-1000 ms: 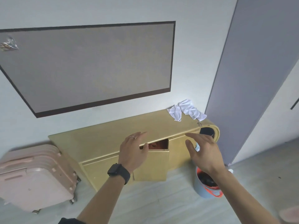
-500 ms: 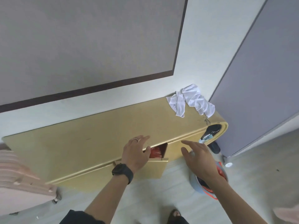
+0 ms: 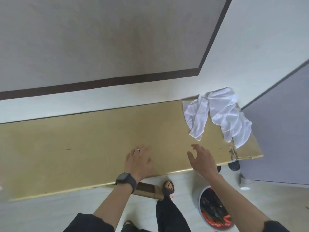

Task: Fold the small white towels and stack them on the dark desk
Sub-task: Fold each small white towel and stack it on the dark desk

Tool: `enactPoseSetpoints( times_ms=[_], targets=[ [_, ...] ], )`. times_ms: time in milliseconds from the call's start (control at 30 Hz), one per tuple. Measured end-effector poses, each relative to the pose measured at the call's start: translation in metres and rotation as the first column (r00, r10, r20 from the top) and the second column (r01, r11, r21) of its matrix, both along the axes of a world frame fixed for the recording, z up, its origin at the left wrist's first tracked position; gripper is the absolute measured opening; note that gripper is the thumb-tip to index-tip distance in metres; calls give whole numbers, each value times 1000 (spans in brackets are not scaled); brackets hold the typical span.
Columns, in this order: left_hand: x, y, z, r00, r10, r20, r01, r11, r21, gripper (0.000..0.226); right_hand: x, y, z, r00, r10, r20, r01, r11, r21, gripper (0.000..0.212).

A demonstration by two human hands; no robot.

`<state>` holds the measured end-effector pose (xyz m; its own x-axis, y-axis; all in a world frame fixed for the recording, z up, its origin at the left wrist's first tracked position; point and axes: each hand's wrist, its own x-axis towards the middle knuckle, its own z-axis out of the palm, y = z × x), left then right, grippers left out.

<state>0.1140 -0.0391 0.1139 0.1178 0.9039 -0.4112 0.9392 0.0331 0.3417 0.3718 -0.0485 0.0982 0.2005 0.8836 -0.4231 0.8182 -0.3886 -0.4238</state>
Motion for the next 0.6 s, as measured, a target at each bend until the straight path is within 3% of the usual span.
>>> enactPoseSetpoints(
  times_ms=[233,400,500,600],
  targets=[
    [17,52,-76,996,21,-84,-35,985,-169,61,27,93,-74,992,-28,119,35,998,-61,51],
    [14,60,-111,993,1,-120,-36,957,-289,68,33,106,-105,974,-30,223,30,1000,6,26],
    [10,60,-112,991,-28,-131,-13,953,-303,73,31,111,-99,990,-52,127,50,999,17,20],
    [6,74,-93,999,24,-43,-38,932,-360,73,15,119,-61,978,-165,-129,171,985,31,18]
  ],
)
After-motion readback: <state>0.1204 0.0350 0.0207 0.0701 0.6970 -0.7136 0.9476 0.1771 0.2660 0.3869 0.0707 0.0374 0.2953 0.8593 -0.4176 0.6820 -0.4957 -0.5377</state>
